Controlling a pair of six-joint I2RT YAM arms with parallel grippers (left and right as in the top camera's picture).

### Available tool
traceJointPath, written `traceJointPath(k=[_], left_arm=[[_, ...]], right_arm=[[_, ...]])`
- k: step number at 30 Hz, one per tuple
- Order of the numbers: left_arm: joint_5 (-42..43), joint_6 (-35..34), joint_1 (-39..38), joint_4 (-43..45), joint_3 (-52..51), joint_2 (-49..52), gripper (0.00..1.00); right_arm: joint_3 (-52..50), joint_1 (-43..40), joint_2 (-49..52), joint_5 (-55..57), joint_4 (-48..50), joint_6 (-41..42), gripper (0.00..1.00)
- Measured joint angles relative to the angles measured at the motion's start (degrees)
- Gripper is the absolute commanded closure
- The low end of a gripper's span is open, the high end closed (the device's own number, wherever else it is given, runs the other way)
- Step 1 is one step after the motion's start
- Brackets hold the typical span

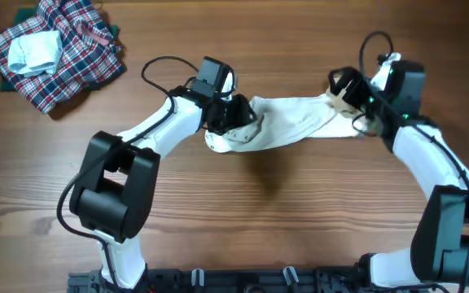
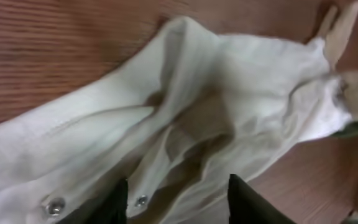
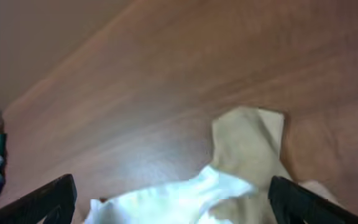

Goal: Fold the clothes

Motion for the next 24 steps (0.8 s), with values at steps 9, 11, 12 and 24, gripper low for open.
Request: traceJointPath(k=[9,11,12,24], left_arm=[[-2.3,5.3,-3.2,-0.9,0.0,-3.8,0.32],[-2.4,5.5,-3.7,-2.4,0.0,-4.6,0.32],[-2.2,5.5,-4.1,-3.1,0.0,-5.2,0.32],[2.4,1.7,-9.6,-1.3,0.0,-5.0,0.14]], right_arm=[[14.0,0.0,0.0,0.9,-23.6,-4.4,0.0],[14.0,0.0,0.0,0.9,-28.8,-4.5,0.0],[14.0,0.0,0.0,0.9,-31.7,-4.5,0.0],[8.7,0.0,0.5,0.9,-33.2,-1.0,0.05]])
